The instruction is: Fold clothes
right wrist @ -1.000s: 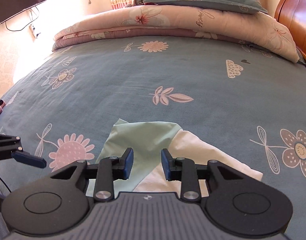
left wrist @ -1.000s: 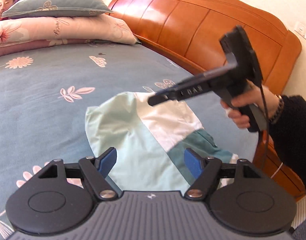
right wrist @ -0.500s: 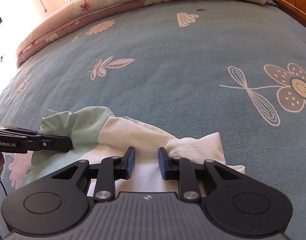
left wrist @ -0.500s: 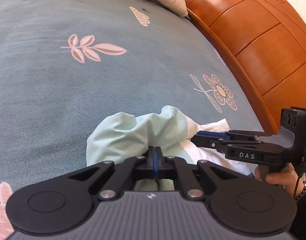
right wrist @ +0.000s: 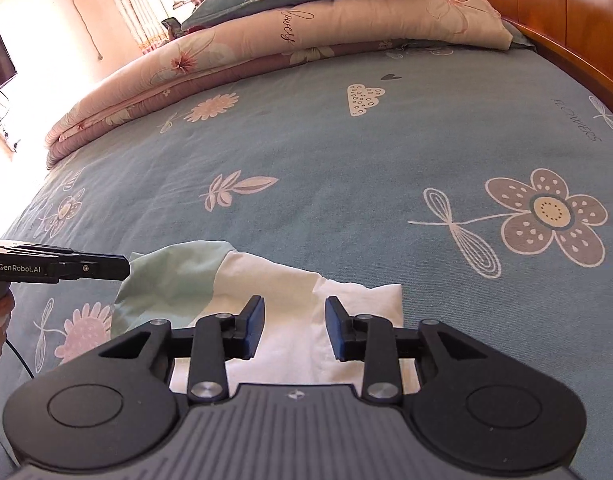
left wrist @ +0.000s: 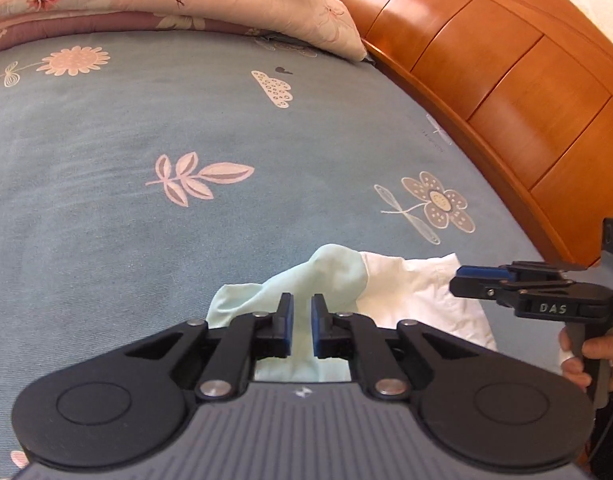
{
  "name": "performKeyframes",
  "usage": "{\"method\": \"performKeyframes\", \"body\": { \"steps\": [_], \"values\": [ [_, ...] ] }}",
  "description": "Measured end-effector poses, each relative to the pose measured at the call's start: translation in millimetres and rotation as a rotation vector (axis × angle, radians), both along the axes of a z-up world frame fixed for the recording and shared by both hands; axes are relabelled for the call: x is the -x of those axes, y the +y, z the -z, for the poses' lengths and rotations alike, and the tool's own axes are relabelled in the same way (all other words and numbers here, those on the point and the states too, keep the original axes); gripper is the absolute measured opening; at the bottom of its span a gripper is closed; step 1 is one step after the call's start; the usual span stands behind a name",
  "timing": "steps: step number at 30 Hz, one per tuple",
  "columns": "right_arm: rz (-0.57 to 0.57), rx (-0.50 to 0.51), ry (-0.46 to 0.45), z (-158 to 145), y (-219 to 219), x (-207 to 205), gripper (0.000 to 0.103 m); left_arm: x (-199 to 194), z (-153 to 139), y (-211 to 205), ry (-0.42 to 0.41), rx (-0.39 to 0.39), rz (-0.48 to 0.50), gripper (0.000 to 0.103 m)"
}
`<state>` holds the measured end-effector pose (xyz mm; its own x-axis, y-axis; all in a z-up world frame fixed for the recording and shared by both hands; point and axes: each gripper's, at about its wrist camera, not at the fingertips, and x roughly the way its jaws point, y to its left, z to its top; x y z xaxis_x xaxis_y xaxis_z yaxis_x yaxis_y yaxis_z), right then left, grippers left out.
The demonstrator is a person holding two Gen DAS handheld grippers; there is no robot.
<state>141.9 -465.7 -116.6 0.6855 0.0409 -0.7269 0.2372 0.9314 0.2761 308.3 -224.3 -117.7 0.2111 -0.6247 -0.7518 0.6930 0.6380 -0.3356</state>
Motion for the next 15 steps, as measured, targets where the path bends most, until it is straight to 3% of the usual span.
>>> {"method": "performKeyframes", "body": {
  "steps": [5, 9, 15],
  "values": [
    [0.034, 0.011, 0.094, 35, -10, -3, 0.038, -11, 29, -13, 0.008, -0.072, -0.022, 0.007],
    [0.022, 0.022, 0.097, 57, -12, -6, 0.037, -30, 50, -12, 0.087, -0.041, -0.050, 0.005],
    [0.043, -0.006, 0.086, 58, -18, -7, 0.036, -21, 50, -16, 0.037, -0.045, -0.050, 0.005]
  ]
}}
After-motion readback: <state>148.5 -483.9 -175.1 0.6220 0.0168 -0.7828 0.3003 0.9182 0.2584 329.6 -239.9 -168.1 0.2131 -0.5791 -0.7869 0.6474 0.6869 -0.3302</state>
